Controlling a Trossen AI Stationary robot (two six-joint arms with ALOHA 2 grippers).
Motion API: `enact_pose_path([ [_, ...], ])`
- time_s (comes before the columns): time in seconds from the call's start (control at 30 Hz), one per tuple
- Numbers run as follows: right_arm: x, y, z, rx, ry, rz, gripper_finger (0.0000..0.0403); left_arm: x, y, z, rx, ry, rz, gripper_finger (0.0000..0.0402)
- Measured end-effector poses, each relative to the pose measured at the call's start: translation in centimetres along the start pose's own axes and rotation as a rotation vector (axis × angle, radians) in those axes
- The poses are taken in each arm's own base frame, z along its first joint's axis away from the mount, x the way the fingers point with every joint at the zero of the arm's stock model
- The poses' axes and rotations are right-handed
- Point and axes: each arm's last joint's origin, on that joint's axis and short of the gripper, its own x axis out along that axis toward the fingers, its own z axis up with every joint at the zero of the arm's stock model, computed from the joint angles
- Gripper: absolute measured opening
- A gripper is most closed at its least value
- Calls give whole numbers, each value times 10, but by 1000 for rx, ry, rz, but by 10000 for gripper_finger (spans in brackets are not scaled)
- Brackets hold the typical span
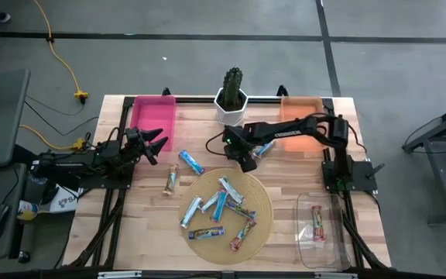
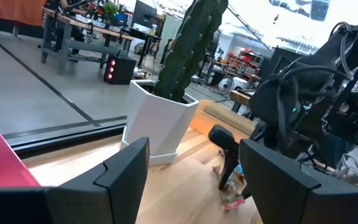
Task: Pick and place Granola Bars by type
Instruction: Put the red granola bar into the transparent bin
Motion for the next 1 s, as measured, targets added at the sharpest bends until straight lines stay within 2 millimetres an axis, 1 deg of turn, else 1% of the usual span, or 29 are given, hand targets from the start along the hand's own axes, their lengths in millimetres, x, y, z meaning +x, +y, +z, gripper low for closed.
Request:
enact_pose_path([
  [0.1,3,-3,-1,10,-7,-2,193,0,0,0,0,0,0,245],
  [0.43,3,-15,-9,48,-26,33,193,0,0,0,0,0,0,245],
  [0.67,3,-13,-11,52,-42,108,193,0,0,0,0,0,0,245],
  [0.9,3,-13,-12,52,-38,113,191,0,0,0,0,0,0,245],
  [1.0,3,-12,-12,52,-35,115,184,0,0,0,0,0,0,245],
])
